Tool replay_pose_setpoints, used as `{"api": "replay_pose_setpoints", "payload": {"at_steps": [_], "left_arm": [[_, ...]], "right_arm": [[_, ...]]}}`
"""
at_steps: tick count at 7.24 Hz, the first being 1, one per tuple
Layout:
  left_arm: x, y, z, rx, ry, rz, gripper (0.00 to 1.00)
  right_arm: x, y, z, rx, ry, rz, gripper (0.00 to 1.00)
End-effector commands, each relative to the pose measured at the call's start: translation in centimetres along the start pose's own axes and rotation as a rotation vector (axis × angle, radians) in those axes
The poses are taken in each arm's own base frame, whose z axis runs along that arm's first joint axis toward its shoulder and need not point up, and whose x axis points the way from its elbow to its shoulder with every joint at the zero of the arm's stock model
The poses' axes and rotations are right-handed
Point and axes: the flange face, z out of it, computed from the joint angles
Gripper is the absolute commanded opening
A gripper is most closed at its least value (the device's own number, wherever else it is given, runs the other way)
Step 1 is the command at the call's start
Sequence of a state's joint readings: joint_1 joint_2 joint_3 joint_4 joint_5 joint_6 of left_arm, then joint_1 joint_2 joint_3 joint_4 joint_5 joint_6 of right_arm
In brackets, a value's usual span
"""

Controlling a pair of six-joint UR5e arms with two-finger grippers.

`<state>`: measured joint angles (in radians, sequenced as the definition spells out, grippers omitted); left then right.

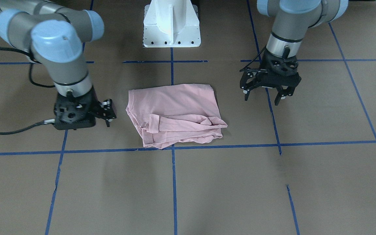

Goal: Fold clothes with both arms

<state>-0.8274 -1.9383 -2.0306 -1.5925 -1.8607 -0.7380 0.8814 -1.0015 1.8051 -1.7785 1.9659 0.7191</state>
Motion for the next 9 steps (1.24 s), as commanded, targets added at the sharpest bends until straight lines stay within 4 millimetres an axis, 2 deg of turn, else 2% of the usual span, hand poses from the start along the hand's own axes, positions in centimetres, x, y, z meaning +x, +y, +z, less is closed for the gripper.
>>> {"api": "replay_pose_setpoints", "payload": {"at_steps": [1, 2, 3, 4, 5, 6, 7, 8, 9], "left_arm": [[-11.9, 0.6, -5.1, -0.036, -0.037, 0.175, 1.00], [-18.0, 0.8, -7.0, -0.048, -0.056, 0.267, 1.00], [-23.8, 2.4, -8.6, -0.064, -0.069, 0.267, 1.00], [-28.2, 6.1, -8.6, -0.112, -0.081, 0.177, 1.00], [-31.1, 8.3, -6.5, -0.178, -0.099, 0.120, 1.00], [-36.1, 9.5, -7.6, -0.173, -0.143, 0.036, 1.00], [-41.3, 10.3, -11.1, -0.125, -0.183, -0.048, 1.00], [-44.0, 13.4, -10.6, -0.176, -0.170, -0.008, 1.00], [-47.2, 16.1, -10.2, -0.188, -0.087, -0.049, 1.00]], "right_arm": [[14.2, 2.9, -3.5, -0.077, 0.003, -0.099, 1.00], [21.6, 4.6, -3.1, -0.120, -0.009, -0.141, 1.00], [28.7, 7.1, -3.0, -0.145, -0.001, -0.171, 1.00], [35.0, 10.9, -2.1, -0.189, 0.023, -0.113, 1.00], [39.1, 13.6, -2.0, -0.198, 0.033, -0.056, 1.00], [42.7, 16.9, -1.4, -0.217, 0.046, -0.002, 1.00], [46.0, 20.2, -1.4, -0.219, 0.029, 0.060, 1.00], [48.2, 23.4, -1.2, -0.217, -0.024, 0.126, 1.00], [49.8, 26.3, -0.8, -0.193, -0.070, 0.146, 1.00]]}}
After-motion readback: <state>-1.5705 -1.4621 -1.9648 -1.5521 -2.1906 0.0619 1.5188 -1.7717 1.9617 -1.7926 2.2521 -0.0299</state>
